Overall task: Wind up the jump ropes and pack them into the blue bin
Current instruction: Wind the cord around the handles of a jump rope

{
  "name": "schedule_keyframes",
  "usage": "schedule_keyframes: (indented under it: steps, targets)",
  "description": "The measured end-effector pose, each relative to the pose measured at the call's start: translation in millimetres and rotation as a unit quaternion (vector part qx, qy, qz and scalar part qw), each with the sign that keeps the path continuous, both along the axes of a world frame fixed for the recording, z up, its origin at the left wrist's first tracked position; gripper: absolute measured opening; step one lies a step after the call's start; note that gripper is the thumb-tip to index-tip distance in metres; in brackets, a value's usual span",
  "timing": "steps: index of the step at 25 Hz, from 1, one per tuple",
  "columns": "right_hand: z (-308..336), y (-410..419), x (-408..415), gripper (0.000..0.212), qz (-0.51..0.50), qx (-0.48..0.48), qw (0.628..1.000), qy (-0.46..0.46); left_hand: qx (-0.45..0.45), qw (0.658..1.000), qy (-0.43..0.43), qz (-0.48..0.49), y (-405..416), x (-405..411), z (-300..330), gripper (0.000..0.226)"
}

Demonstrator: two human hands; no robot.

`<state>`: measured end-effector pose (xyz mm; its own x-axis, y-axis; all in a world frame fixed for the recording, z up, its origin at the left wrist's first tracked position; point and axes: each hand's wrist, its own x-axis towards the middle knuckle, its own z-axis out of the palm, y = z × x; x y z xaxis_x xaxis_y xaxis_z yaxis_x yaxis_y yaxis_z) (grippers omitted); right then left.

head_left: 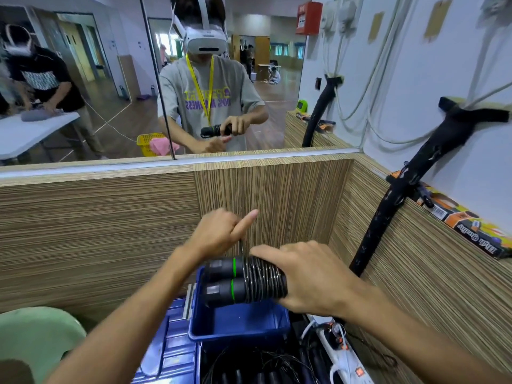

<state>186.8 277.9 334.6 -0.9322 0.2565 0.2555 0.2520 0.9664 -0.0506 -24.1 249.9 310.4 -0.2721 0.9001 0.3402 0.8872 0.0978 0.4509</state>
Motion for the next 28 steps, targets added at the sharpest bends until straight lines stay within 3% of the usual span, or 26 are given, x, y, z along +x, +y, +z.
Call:
schedule_keyframes:
  steps: [2,4,8,15,18,21,24,26,28]
  targets:
    - [-7.3,2.1,3.3,0.051,-0.029,0.0,0.999,-0.022,-0.023,0.974,0.22,-0.041,-1.8,-21.2,26.1,0.079]
    - [-12.0,3.4,2.1,0.055,-0.069,-0.001,0.997,-0.028,0.011,0.937,0.349,-0.02,-1.1,0.8,61.8,0.073]
    - [-16.0,8.4,-4.3,0.066,-0.149,0.027,0.988,-0.012,0.04,0.918,0.394,0.023,-3.1,41.5,72.7,0.069]
    - [-22.1,-4.6,-15.9,0.067,-0.156,0.071,0.985,-0.027,0.04,0.933,0.352,0.069,-7.7,52.0,75.6,0.069]
    - [-18.6,2.8,-23.0,0.051,-0.178,0.069,0.981,-0.03,0.046,0.944,0.322,0.063,-13.9,57.4,71.3,0.066]
    - [-13.9,18.6,-24.6,0.058,-0.238,0.043,0.97,0.015,0.065,0.969,0.219,0.09,-25.9,67.2,54.6,0.049]
    - [-4.6,34.4,-20.8,0.051,-0.272,0.013,0.959,0.08,0.102,0.99,0.047,0.081,-39.3,81.7,32.4,0.026]
    - [-0.7,38.5,-20.5,0.047,-0.28,0.019,0.954,0.102,0.139,0.986,-0.054,0.069,-41.4,86.7,24.1,0.02]
    - [0.0,38.6,-23.9,0.043,-0.28,0.026,0.953,0.107,0.172,0.979,-0.094,0.061,-42.3,88.5,22.7,0.019]
